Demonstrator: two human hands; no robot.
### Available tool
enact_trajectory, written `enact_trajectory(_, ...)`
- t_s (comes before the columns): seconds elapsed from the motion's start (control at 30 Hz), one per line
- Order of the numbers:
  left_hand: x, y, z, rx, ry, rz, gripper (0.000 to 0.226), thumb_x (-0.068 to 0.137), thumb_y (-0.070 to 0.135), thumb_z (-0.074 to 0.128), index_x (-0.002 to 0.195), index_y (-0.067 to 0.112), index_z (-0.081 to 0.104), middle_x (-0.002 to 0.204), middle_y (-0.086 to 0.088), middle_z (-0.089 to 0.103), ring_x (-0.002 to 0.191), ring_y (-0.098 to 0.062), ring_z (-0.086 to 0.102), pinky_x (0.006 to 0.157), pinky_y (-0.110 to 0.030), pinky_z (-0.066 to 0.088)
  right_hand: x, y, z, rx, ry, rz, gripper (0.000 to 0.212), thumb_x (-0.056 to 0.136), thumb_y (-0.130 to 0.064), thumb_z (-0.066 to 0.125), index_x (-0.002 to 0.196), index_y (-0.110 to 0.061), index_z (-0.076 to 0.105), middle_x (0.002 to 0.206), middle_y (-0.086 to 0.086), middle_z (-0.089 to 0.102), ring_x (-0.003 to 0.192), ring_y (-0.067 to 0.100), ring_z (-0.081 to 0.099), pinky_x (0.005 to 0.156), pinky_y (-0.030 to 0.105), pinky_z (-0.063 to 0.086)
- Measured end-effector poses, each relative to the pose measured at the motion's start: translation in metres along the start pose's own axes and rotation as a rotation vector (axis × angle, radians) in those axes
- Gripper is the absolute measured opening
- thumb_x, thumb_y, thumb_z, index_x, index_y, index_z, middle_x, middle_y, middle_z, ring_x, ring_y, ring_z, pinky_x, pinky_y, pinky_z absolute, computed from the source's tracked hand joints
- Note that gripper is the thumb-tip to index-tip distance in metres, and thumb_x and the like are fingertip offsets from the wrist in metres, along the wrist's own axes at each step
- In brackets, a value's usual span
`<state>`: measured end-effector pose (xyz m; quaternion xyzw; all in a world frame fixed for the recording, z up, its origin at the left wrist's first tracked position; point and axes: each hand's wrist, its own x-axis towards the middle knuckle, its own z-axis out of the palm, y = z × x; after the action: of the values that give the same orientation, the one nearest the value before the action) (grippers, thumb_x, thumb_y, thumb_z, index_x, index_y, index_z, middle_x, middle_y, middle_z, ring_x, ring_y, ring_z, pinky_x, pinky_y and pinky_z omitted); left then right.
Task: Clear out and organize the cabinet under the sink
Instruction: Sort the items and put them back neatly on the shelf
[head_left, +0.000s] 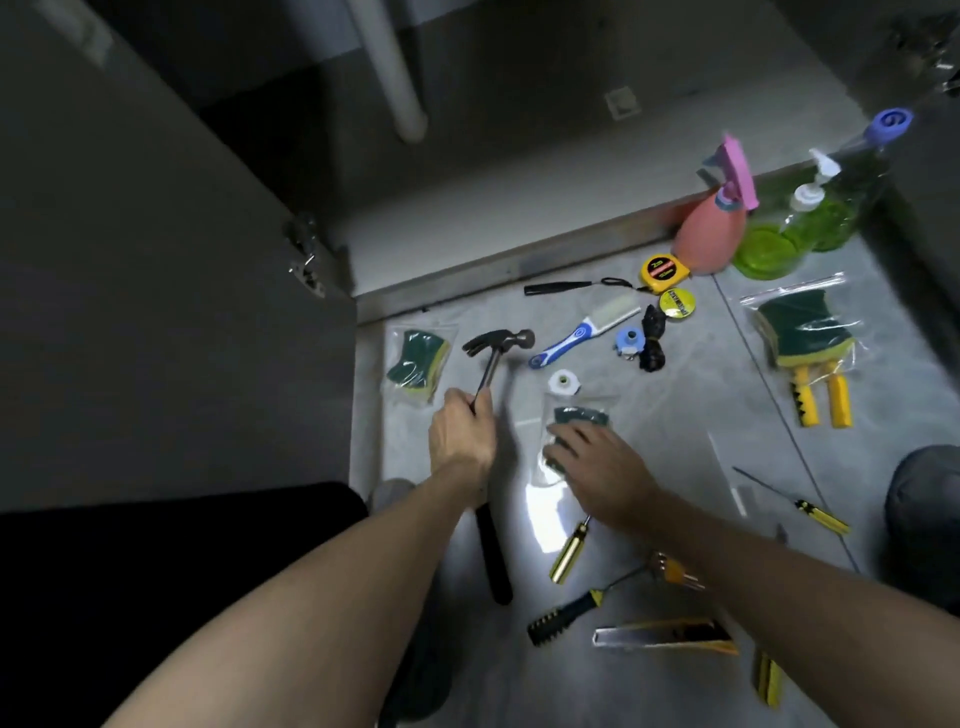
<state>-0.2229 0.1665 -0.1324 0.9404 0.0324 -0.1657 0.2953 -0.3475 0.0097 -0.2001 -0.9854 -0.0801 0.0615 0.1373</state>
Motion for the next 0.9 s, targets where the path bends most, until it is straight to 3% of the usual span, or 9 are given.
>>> enact_trajectory(0.23,-0.081,-0.073,-0.006,-0.128,0.093,-0.296,0.026,0.105,0.03,0.04,0.098,0.007,0.051,0.106,-0.024,0.065,0.102,-0.042,0.062,0.079,-0.034,0.042,-0.005,0.01,-0.028,-0.034,-0.115,0.222,0.052,0.084,-0.008,0.061,0.136,-0.008,0.055,0.148,0.013,0.044,0.132,0.031,0.044,0.104,0.037,0.042)
enact_trajectory(0.33,-0.099,-0.09,0.003,-0.134,0.036,-0.364,0.026,0.104,0.024,0.042,0.107,0.001,0.055,0.111,-0.026,0.064,0.106,-0.042,0.061,0.086,-0.038,0.043,-0.015,-0.017,-0.04,0.016,-0.05,0.289,0.037,0.088,-0.011,0.056,0.125,-0.008,0.06,0.131,0.012,0.052,0.117,0.031,0.051,0.091,0.037,0.044)
enact_trajectory(0.43,-0.102,-0.093,0.008,-0.16,-0.033,-0.369,0.014,0.103,0.019,0.043,0.106,0.006,0.046,0.105,-0.021,0.06,0.104,-0.039,0.06,0.079,-0.034,0.037,-0.039,-0.056,-0.044,0.173,-0.161,0.513,0.021,0.094,-0.018,0.048,0.109,-0.014,0.063,0.116,0.008,0.062,0.105,0.031,0.06,0.082,0.036,0.048)
enact_trajectory(0.53,-0.098,-0.091,0.017,-0.169,-0.094,-0.346,0.003,0.1,0.008,0.04,0.1,0.01,0.038,0.096,-0.01,0.05,0.091,-0.031,0.054,0.076,-0.032,0.036,-0.084,-0.086,-0.024,0.431,-0.314,0.808,0.022,0.094,-0.027,0.049,0.096,-0.013,0.066,0.107,0.011,0.069,0.101,0.033,0.065,0.079,0.034,0.048)
enact_trajectory(0.67,-0.094,-0.1,0.033,-0.139,-0.09,-0.361,0.016,0.092,-0.003,0.041,0.1,0.011,0.038,0.092,-0.008,0.051,0.083,-0.025,0.048,0.076,-0.031,0.036,-0.127,-0.115,0.005,0.679,-0.347,0.997,0.025,0.096,-0.04,0.051,0.092,-0.019,0.064,0.1,0.007,0.072,0.097,0.029,0.068,0.071,0.031,0.047)
enact_trajectory(0.73,-0.088,-0.106,0.036,-0.156,-0.04,-0.367,0.015,0.094,-0.003,0.041,0.101,0.01,0.042,0.092,-0.008,0.051,0.082,-0.024,0.047,0.075,-0.029,0.035,-0.128,-0.121,0.012,0.751,-0.318,1.086,0.03,0.093,-0.049,0.056,0.081,-0.022,0.06,0.086,0.003,0.071,0.085,0.025,0.069,0.064,0.03,0.043)
enact_trajectory(0.83,-0.078,-0.118,0.038,-0.118,0.013,-0.313,0.004,0.1,0.007,0.043,0.102,0.007,0.047,0.098,-0.014,0.055,0.083,-0.026,0.048,0.074,-0.032,0.033,-0.119,-0.128,0.023,0.725,-0.252,1.165,0.047,0.086,-0.058,0.059,0.063,-0.017,0.06,0.048,-0.003,0.061,0.049,0.005,0.059,0.046,0.026,0.035)
enact_trajectory(0.9,-0.076,-0.125,0.039,-0.051,0.064,-0.247,0.009,0.099,0.01,0.048,0.101,0.003,0.053,0.1,-0.019,0.059,0.086,-0.03,0.051,0.077,-0.036,0.037,-0.113,-0.134,0.029,0.763,-0.21,1.206,0.051,0.086,-0.059,0.058,0.06,-0.014,0.063,0.041,-0.01,0.059,0.037,-0.001,0.055,0.034,0.019,0.027)
